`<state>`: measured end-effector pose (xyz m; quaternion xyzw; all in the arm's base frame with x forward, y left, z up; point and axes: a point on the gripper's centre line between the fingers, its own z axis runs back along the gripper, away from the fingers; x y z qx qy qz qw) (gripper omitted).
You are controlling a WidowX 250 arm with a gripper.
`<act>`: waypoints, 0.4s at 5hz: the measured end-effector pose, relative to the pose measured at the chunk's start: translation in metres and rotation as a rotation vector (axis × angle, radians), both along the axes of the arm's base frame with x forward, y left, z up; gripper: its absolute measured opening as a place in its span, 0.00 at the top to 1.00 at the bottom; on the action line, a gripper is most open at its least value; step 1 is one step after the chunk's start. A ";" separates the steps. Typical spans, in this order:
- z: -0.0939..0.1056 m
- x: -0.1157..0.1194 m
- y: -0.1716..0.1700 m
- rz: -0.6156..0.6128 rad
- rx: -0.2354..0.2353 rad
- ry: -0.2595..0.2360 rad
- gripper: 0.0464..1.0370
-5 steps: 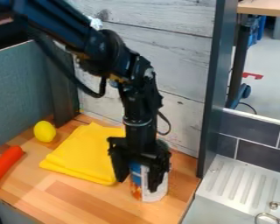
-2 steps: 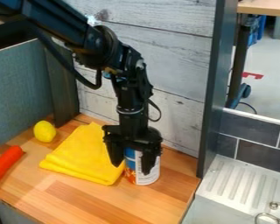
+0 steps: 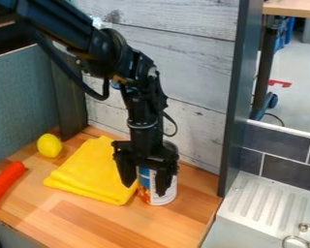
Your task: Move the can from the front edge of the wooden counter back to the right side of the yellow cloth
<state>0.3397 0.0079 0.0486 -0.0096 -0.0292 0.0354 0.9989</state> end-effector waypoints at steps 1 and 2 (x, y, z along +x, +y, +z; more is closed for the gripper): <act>0.010 -0.004 -0.004 -0.017 -0.020 -0.038 0.04; 0.023 -0.013 -0.003 -0.041 -0.015 -0.053 0.04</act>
